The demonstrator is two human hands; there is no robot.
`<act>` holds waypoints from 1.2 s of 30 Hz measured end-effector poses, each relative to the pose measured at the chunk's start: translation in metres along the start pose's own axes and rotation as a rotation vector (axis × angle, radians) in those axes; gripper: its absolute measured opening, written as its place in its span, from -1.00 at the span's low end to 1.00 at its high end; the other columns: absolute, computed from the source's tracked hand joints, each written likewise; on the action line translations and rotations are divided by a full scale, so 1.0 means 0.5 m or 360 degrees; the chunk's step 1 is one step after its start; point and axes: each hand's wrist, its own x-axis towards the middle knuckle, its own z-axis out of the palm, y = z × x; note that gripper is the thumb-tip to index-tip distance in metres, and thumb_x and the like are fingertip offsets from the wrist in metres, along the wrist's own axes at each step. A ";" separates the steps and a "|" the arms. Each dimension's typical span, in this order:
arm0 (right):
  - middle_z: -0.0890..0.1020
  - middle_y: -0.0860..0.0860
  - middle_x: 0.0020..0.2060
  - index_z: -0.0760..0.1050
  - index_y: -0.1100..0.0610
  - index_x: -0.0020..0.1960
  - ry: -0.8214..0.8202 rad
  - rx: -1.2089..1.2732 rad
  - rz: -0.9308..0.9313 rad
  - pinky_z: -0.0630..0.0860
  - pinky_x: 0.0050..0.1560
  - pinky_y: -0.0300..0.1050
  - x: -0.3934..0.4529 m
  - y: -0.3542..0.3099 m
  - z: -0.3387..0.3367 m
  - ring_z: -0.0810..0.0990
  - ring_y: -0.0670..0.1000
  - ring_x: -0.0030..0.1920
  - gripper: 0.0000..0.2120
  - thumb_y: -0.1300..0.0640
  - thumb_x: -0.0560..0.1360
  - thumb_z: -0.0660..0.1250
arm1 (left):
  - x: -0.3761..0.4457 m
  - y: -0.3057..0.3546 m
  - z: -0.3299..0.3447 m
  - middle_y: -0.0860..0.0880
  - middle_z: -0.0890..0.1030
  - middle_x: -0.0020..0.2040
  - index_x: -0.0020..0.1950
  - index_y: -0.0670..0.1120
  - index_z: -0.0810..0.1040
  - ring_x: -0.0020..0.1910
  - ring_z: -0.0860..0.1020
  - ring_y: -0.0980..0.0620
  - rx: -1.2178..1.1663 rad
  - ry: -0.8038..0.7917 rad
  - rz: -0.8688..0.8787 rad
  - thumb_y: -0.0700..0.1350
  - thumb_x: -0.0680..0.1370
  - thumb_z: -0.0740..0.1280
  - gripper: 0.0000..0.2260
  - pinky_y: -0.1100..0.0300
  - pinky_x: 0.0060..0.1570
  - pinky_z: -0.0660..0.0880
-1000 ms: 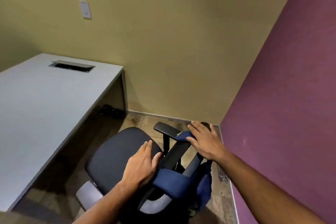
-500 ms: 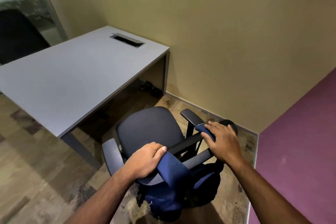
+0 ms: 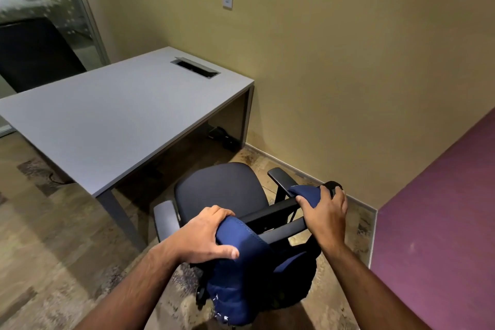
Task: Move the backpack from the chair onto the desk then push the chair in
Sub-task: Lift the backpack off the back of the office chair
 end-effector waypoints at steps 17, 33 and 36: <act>0.55 0.22 0.16 0.49 0.27 0.25 0.0155 -0.0184 0.0096 0.50 0.07 0.14 0.003 -0.048 -0.062 0.44 0.23 0.24 -0.51 -0.15 0.66 0.15 | -0.083 -0.008 0.004 0.06 0.44 -0.03 0.06 0.01 0.43 -0.09 0.43 0.01 0.0553 0.0646 0.0355 0.38 0.36 0.39 -0.48 0.11 -0.07 0.39; 0.37 0.26 0.30 0.51 0.34 0.28 0.0357 0.0197 0.0413 0.48 0.14 0.16 0.058 -0.038 -0.166 0.41 0.32 0.27 -0.50 -0.10 0.63 0.27 | -0.110 0.137 0.063 0.05 0.49 -0.17 0.00 0.01 0.37 -0.22 0.50 -0.05 0.0307 0.0701 0.0285 0.08 0.27 0.38 -0.62 0.13 -0.18 0.36; 0.35 0.22 0.33 0.50 0.26 0.37 0.0320 0.0268 0.0356 0.48 0.16 0.08 0.078 -0.027 -0.180 0.38 0.27 0.30 -0.47 -0.05 0.55 0.42 | -0.103 0.175 0.075 0.05 0.53 -0.13 0.02 -0.02 0.36 -0.14 0.55 -0.07 0.0336 0.0590 0.0275 0.14 0.32 0.30 -0.62 0.04 -0.12 0.45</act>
